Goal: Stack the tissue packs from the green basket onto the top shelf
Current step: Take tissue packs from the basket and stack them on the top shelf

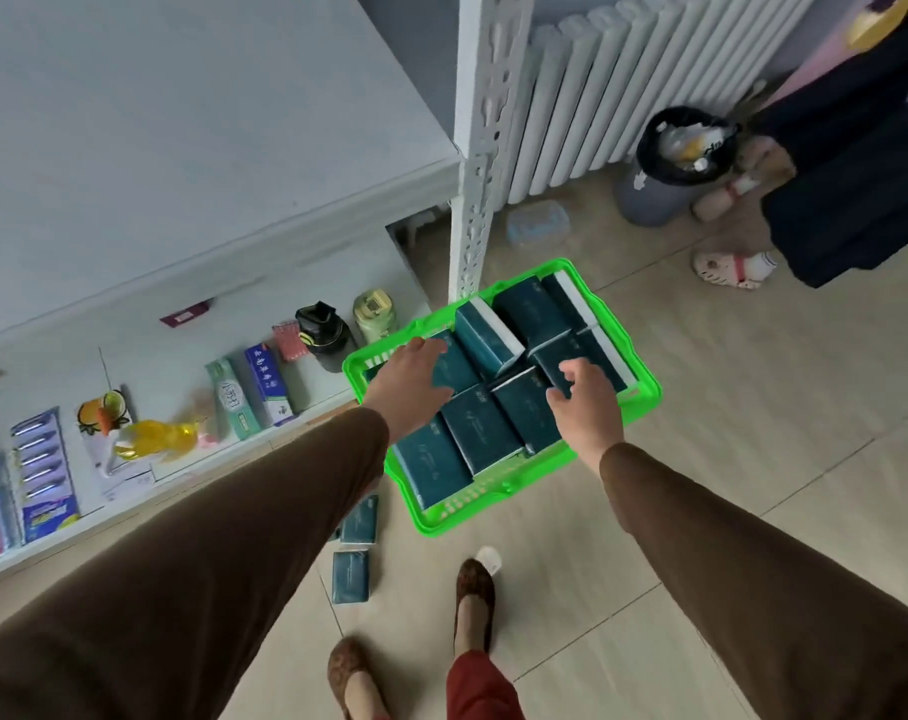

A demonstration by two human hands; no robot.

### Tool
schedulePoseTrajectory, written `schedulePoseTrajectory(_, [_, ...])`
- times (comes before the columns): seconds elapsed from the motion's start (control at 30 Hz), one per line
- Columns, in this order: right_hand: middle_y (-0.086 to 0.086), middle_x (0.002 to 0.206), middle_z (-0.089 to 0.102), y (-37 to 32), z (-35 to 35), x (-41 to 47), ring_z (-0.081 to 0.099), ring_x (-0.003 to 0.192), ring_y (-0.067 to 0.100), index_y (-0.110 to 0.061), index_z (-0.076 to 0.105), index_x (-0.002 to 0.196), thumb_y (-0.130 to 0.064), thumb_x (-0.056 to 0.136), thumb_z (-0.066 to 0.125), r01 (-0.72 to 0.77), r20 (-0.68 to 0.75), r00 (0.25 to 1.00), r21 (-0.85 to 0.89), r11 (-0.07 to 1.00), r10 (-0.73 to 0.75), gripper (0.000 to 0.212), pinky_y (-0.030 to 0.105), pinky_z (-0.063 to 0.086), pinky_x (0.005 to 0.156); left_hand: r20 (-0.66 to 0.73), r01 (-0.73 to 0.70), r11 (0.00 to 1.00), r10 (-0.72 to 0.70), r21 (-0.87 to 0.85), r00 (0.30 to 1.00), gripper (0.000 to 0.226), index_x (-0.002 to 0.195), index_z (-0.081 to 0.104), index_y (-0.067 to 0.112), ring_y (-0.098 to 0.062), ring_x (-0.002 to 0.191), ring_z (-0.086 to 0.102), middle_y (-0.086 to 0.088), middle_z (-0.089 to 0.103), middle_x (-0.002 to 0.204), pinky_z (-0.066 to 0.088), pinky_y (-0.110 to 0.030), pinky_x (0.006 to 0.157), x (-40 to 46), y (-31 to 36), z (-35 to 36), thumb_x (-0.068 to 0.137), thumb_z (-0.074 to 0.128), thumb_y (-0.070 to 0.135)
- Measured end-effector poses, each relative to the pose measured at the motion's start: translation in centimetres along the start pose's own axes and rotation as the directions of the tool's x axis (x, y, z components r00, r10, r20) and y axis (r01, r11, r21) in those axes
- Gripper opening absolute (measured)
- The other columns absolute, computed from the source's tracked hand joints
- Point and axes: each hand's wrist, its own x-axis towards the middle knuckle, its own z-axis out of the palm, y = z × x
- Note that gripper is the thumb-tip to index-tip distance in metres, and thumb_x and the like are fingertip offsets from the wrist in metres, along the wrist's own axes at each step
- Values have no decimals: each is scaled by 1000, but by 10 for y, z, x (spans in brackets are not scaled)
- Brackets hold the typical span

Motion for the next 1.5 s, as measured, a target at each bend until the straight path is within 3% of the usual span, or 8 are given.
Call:
schedulePoseTrajectory(0.37, [16, 141, 45, 20, 17, 129, 40, 133, 33, -5, 42, 144, -31, 95, 63, -21, -25, 1000, -118, 993, 18, 60, 38, 34, 109, 72, -174, 912, 159, 372, 985, 96, 153, 25, 29, -30, 136, 33, 1, 15, 161, 49, -44, 89, 137, 6, 35, 70, 49, -15])
schedulePoseTrajectory(0.53, [17, 130, 50, 10, 42, 149, 46, 122, 34, -3, 44, 130, -54, 81, 73, -10, -11, 1000, -359, 933, 7, 77, 39, 39, 102, 123, -204, 890, 168, 409, 978, 80, 147, 34, 22, -30, 119, 42, -3, 36, 144, 52, -46, 83, 143, -10, 49, 77, 53, -11])
schedulePoseTrajectory(0.73, [17, 136, 49, 1, 58, 169, 40, 129, 37, -10, 34, 134, -60, 63, 83, -86, 72, 989, -442, 893, 130, 100, 47, 33, 102, 69, -164, 980, 156, 116, 985, 59, 131, 52, 22, -27, 108, 50, -3, 53, 121, 47, -44, 90, 127, -35, 40, 76, 75, 19])
schedulePoseTrajectory(0.9, [16, 137, 50, -12, 50, 174, 43, 128, 38, -13, 49, 131, -63, 66, 77, -138, 126, 972, -389, 911, 200, 86, 47, 34, 105, 45, 146, 923, -139, -356, 989, 68, 129, 49, 31, -17, 101, 55, 9, 55, 117, 42, -26, 84, 89, -62, 11, 68, 77, 41])
schedulePoseTrajectory(1.1, [-9, 84, 61, -71, 42, 96, 64, 79, 14, -17, 46, 100, -41, 74, 81, 50, 67, 996, 207, 977, -65, 50, 29, 43, 61, 1, 229, 755, -290, -614, 957, 42, 112, 47, 28, -17, 83, 57, 3, 58, 99, 50, -27, 62, 12, -90, -49, 80, 72, 35])
schedulePoseTrajectory(1.23, [-11, 86, 59, -144, 41, 11, 59, 75, 8, -15, 46, 100, -40, 76, 82, 200, 102, 969, 226, 953, -227, 50, 29, 39, 57, -41, 227, 692, -348, -685, 937, 46, 123, 44, 28, -12, 80, 60, 3, 59, 100, 51, -25, 58, -79, -121, -104, 86, 71, 28])
schedulePoseTrajectory(1.37, [-17, 91, 59, -227, 58, -86, 58, 77, 0, -23, 45, 101, -42, 75, 83, 384, 111, 907, 179, 906, -406, 50, 26, 42, 58, -96, 198, 701, -356, -685, 930, 47, 120, 42, 26, -27, 96, 63, -7, 61, 109, 57, -43, 81, -193, -175, -161, 84, 72, 25])
schedulePoseTrajectory(1.5, [-21, 90, 55, -322, 94, -188, 55, 77, -5, -36, 40, 95, -44, 74, 82, 540, 98, 825, 151, 828, -556, 47, 21, 36, 54, -143, 169, 713, -355, -680, 924, 43, 117, 51, 21, -25, 99, 63, -2, 64, 106, 57, -42, 83, -320, -246, -221, 81, 74, 25])
